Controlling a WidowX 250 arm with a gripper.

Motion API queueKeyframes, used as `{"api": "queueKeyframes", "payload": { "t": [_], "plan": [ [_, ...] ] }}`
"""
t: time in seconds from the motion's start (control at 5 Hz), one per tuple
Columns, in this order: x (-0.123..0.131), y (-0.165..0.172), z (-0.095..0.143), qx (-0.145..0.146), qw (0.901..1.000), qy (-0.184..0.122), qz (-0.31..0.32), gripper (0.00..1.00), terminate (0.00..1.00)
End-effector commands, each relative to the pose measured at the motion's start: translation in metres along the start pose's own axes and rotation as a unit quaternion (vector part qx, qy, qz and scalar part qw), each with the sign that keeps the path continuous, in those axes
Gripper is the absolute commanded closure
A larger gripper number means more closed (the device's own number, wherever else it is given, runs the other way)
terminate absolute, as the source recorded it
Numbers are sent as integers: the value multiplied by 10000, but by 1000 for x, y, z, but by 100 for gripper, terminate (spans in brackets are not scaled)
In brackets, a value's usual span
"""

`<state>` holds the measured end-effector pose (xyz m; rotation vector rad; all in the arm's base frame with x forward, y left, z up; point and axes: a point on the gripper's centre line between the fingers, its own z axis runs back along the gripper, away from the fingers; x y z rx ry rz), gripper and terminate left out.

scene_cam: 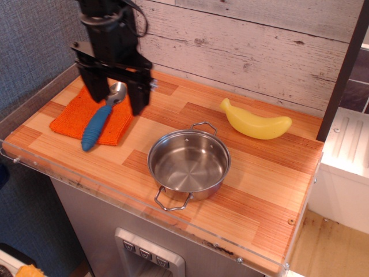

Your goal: Place the spoon on the orange towel

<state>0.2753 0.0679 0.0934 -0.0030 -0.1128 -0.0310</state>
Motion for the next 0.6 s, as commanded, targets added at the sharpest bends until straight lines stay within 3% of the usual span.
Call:
{"api": "queueKeyframes", "payload": {
  "t": [0.0,0.2,0.4],
  "plan": [
    [-3,-19,12,99,9995,-213,-219,0,0],
    [-3,-19,12,99,9995,-213,-219,0,0],
    [-3,-19,12,99,9995,-213,-219,0,100]
  ]
}}
